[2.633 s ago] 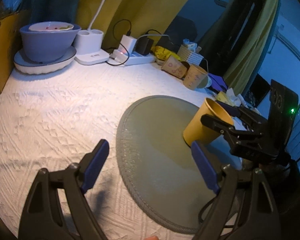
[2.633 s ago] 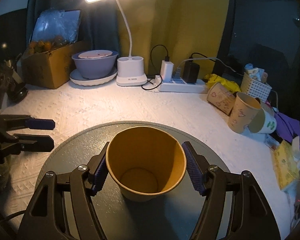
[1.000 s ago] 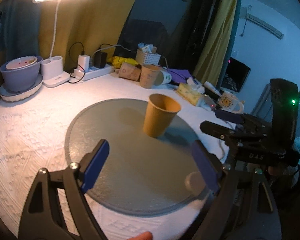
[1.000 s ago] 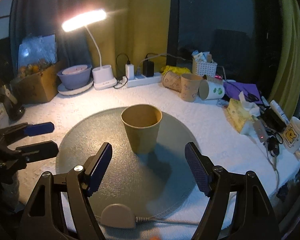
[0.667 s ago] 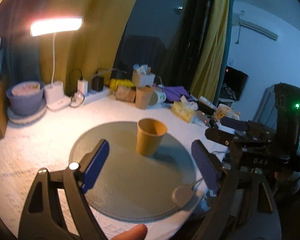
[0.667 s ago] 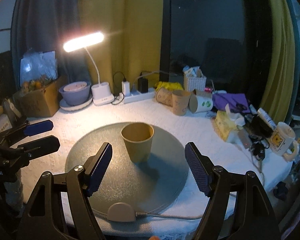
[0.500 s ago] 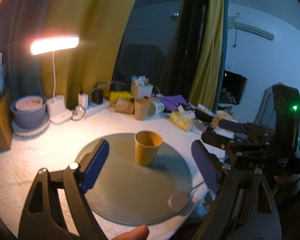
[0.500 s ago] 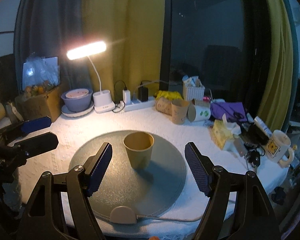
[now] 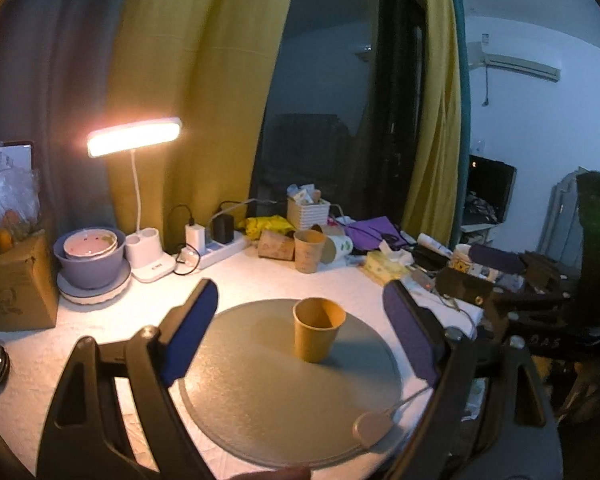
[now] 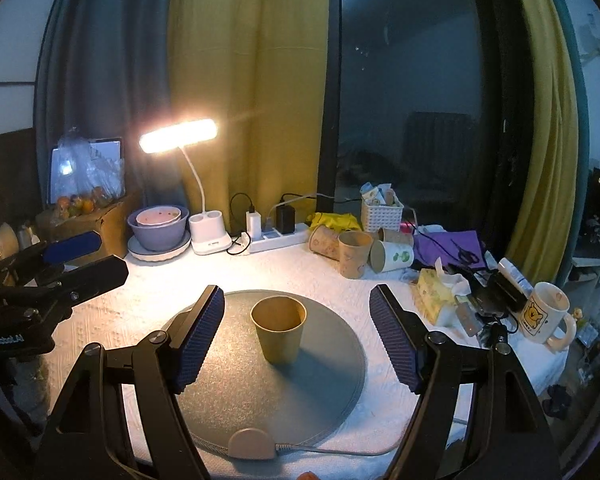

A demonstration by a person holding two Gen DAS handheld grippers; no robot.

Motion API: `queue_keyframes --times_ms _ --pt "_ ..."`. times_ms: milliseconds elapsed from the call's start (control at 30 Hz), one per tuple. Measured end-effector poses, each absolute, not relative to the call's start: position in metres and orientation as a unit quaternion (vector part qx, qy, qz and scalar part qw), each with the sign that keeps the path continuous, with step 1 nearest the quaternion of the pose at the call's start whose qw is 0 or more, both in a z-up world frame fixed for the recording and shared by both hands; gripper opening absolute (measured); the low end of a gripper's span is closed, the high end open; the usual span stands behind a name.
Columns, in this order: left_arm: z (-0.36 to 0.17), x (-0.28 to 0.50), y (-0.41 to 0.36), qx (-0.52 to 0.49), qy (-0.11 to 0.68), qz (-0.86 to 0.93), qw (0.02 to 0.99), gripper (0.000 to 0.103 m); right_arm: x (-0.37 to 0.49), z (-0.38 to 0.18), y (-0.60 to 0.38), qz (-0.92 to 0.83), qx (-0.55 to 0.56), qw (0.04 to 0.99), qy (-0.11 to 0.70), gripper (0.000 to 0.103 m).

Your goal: Flip cup upright

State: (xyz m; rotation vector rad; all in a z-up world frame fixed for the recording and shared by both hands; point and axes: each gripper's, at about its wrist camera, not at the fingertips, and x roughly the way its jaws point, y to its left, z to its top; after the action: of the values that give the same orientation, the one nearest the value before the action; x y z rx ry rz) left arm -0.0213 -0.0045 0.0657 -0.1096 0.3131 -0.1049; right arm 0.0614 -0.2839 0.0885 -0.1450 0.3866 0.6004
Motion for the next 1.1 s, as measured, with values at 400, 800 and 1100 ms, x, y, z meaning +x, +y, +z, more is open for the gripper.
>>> queue_keyframes --times_ms 400,800,1100 --pt "0.059 -0.018 -0.006 -0.054 0.163 -0.050 0.984 0.086 0.064 0.086 -0.283 0.293 -0.070 0.933 0.194 0.078" --pt "0.055 -0.018 -0.005 -0.062 0.171 -0.045 0.982 0.086 0.064 0.078 -0.277 0.295 -0.070 0.931 0.204 0.078" --pt "0.052 -0.017 -0.006 -0.064 0.176 -0.042 0.981 0.086 0.065 0.075 -0.275 0.299 -0.068 0.929 0.208 0.078"
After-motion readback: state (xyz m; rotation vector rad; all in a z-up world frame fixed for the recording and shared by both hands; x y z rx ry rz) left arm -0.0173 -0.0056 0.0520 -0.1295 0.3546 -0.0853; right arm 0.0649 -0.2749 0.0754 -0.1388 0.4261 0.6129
